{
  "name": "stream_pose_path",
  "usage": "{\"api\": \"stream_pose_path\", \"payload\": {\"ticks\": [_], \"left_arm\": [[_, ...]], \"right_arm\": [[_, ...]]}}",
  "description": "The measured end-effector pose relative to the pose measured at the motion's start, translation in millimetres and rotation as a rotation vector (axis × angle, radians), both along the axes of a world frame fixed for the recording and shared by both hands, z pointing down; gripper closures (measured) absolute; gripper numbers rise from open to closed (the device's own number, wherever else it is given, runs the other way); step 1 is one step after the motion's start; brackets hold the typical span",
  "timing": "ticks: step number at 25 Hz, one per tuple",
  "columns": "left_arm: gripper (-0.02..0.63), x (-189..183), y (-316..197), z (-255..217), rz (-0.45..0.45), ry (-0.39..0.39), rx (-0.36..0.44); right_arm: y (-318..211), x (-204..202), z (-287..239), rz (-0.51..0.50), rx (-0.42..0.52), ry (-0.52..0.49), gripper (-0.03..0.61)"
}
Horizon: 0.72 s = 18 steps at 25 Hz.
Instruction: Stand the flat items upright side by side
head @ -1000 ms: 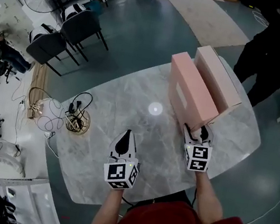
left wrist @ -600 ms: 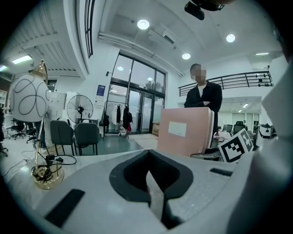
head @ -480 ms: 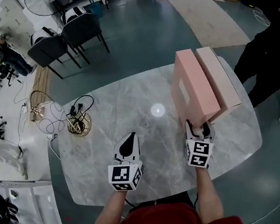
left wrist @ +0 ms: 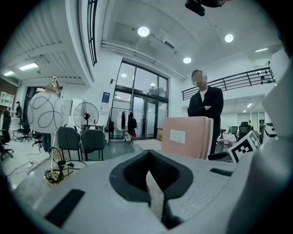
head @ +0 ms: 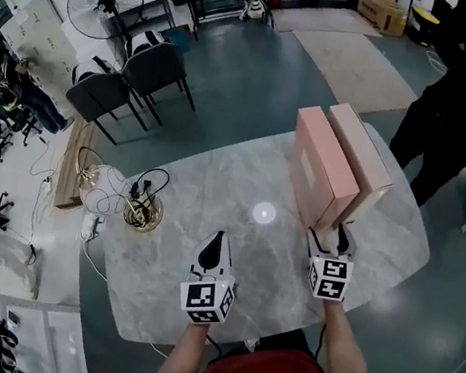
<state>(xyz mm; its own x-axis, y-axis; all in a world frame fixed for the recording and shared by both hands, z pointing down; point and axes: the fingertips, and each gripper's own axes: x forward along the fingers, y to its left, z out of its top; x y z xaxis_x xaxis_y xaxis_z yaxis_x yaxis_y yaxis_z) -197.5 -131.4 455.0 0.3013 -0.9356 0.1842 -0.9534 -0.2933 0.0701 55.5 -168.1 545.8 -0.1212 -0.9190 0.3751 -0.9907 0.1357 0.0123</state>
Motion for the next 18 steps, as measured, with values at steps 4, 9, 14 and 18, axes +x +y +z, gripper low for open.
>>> {"api": "stream_pose_path", "payload": {"ticks": [4,9,14,18], "left_arm": [[0.611,-12,17,-16,-0.035,0.006,0.039],[0.611,-23,40,-42,-0.070,0.006,0.104],[0.611,-25,59,-81,-0.093,0.016,0.179],[0.611,-13,79,-112,-0.100,0.013,0.222]], "right_arm": [[35,-5,-29,-0.039,0.054,-0.005,0.259],[76,-3,-90,-0.056,0.178,-0.019,0.322],[97,10,-168,-0.071,0.324,-0.027,0.390],[111,29,-217,-0.063,0.411,-0.061,0.462]]}}
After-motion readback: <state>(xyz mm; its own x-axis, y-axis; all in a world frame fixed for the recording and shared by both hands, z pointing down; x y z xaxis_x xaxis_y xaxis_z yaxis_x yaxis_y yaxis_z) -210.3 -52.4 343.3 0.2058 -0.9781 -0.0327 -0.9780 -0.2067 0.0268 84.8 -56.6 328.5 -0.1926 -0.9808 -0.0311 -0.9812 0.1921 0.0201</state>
